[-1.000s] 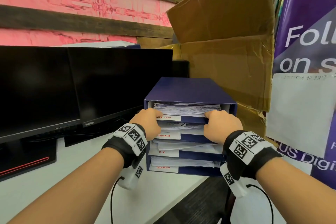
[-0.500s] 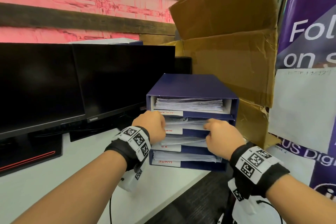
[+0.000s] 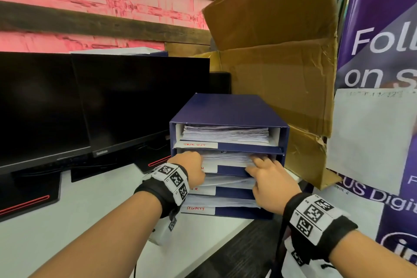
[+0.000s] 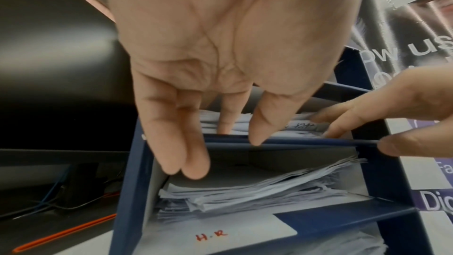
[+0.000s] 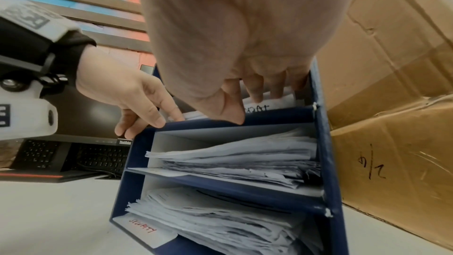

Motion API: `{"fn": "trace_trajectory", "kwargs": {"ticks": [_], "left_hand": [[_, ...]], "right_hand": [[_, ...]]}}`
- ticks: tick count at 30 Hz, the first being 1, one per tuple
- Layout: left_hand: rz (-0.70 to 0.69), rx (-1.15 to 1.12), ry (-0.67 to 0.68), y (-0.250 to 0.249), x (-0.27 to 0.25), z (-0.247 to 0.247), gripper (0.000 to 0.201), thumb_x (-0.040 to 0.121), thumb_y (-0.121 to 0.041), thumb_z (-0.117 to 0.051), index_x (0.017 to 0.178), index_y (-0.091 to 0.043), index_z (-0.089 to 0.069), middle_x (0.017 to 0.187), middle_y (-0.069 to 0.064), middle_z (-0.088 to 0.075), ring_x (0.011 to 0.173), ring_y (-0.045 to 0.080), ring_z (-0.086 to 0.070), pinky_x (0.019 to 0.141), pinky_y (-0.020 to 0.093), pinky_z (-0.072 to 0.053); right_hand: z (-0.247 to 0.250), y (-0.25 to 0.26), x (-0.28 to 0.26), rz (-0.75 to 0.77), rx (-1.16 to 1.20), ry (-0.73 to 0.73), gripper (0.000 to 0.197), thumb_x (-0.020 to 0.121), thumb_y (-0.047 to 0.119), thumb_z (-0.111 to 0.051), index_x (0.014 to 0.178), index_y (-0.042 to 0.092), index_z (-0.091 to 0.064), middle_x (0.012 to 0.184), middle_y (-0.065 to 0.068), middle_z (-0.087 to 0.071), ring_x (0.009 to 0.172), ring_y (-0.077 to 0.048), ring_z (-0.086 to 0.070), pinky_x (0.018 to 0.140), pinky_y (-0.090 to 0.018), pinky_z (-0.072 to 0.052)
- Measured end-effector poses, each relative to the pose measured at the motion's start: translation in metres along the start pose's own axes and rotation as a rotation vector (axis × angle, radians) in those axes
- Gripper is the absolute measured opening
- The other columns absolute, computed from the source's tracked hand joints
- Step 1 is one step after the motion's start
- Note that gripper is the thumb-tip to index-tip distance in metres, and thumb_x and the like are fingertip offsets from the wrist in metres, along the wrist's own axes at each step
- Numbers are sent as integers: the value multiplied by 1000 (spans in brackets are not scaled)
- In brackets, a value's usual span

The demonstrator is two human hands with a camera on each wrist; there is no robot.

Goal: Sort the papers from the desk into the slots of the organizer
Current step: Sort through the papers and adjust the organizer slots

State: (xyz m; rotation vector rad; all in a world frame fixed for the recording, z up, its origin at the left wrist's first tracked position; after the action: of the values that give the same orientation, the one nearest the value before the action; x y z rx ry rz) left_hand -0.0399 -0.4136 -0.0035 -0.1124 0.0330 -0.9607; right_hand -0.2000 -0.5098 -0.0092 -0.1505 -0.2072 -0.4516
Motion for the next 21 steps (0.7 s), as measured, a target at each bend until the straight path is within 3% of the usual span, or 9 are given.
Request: {"fn": "trace_trajectory", "kwargs": {"ticks": [5, 12, 17, 21], "left_hand": [[-8, 0, -8, 2, 1, 0, 24, 83, -27, -50, 99, -14, -61, 104, 6, -62, 92, 27, -62, 83, 37, -54], [-16, 66, -71, 1, -3, -3, 32, 86, -33, -51, 112, -16, -58, 116, 5, -55, 106, 28, -57, 87, 37, -50], [-17, 73, -116, 1, -2, -6, 32, 84, -30, -52, 113, -17, -57, 116, 4, -56, 105, 28, -57, 86, 38, -50], [-23, 50, -127, 2, -2, -6, 30, 83, -28, -52, 111, -18, -57, 114, 3, -56, 103, 27, -57, 85, 38, -50]], "right_hand": [[-1, 0, 10, -54, -83, 38, 45, 85, 25, -54, 129, 17, -50, 141, -8, -37, 130, -30, -33, 112, -39, -26], [-1, 8, 10, -75, -139, 11, 44, 87, 26, -52, 129, 15, -48, 130, -8, -43, 119, -29, -43, 102, -38, -32], [-6, 5, 11, -44, -72, 39, 59, 84, 28, -55, 139, 19, -38, 141, -2, -35, 130, -25, -34, 107, -38, -29], [-2, 3, 15, -81, -106, 51, 50, 80, 26, -58, 128, 16, -48, 140, -6, -34, 128, -30, -35, 105, -39, -32]]}}
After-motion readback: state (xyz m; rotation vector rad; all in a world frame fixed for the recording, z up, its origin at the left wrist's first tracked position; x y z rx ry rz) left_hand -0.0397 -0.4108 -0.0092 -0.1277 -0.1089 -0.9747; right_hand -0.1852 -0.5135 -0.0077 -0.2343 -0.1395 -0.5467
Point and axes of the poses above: each hand's wrist, its own x-axis towards the middle knuckle, its own z-axis out of the back of the hand, y = z × x, the point moved 7 cm from there along x, towards the middle knuckle
